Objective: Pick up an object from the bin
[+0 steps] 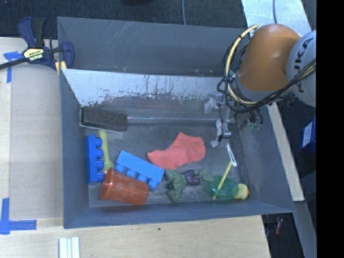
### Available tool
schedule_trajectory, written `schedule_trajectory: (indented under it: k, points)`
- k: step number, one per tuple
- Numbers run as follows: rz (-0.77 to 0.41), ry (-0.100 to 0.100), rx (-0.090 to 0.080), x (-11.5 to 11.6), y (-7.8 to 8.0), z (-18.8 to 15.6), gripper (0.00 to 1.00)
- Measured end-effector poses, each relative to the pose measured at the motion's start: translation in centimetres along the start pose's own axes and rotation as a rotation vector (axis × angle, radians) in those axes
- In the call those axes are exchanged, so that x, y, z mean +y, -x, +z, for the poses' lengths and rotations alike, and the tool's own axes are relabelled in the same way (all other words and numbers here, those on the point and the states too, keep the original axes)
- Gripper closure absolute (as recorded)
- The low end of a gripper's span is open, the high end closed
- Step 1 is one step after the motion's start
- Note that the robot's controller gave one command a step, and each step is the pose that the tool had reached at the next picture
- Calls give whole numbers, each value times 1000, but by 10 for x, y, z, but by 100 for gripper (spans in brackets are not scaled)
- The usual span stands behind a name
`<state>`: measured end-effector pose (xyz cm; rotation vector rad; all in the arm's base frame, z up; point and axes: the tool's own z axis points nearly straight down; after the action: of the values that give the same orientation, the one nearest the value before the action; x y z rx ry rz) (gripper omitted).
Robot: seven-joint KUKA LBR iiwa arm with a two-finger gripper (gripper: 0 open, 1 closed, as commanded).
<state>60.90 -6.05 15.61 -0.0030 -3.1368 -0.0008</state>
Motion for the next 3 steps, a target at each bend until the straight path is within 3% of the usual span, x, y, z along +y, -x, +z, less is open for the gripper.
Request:
schedule_trajectory:
  k: [1, 2, 3]
  points:
    - [-2, -1, -8, 0, 2, -5, 0]
    - [-19, -1, -14, 5, -14, 57, 0]
    - [-68, -4, -24, 13, -60, 79, 100]
